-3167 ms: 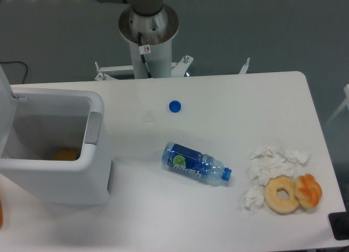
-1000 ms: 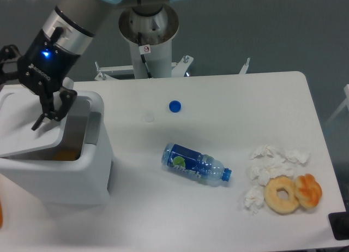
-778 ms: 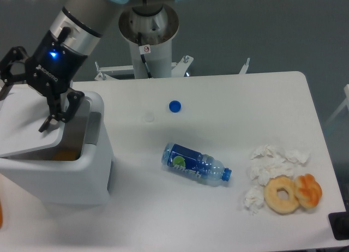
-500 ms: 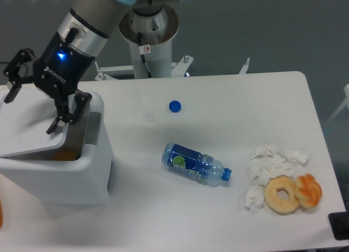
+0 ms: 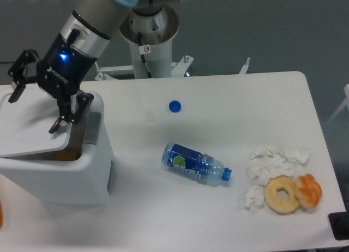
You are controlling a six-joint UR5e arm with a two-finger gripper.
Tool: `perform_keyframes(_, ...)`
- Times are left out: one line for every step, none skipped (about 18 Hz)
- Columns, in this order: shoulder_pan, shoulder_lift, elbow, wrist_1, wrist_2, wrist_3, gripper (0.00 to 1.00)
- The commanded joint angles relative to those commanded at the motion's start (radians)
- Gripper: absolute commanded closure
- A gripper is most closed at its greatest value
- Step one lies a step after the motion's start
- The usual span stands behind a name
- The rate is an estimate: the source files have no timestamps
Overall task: Close the trash can
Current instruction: 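Push the lid down with the gripper fingers onto the can rim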
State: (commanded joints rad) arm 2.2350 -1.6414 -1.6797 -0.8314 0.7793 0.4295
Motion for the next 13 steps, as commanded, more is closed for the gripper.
perform_keyframes(0.0, 0.002, 0.0, 0.0, 0.002, 0.002, 0.0)
perform_keyframes(0.0, 0.002, -0.003, 0.0, 0.002, 0.002, 0.0)
perform_keyframes(0.0, 0.002, -0.009, 0.0, 0.002, 0.006, 0.0)
perform_keyframes(0.002, 0.005, -0.012, 0.0, 0.002, 0.023, 0.0)
perform_keyframes(0.006, 0.012, -0.02, 0.0, 0.002, 0.038, 0.0)
perform_keyframes(0.015, 0.018, -0.029, -0.002, 0.002, 0.046, 0.0)
perform_keyframes(0.018, 0.024, -0.032, -0.002, 0.002, 0.052, 0.0)
perform_keyframes(0.024, 0.025, -0.032, 0.0, 0.0, 0.058, 0.0)
perform_keyframes(0.028, 0.025, -0.034, -0.002, 0.0, 0.063, 0.0)
perform_keyframes(0.028, 0.025, -0.037, -0.002, 0.0, 0.067, 0.0)
perform_keyframes(0.029, 0.025, -0.038, -0.002, 0.0, 0.075, 0.0)
perform_keyframes(0.029, 0.025, -0.041, -0.002, 0.002, 0.084, 0.0)
perform_keyframes(0.031, 0.025, -0.04, -0.002, 0.002, 0.093, 0.0)
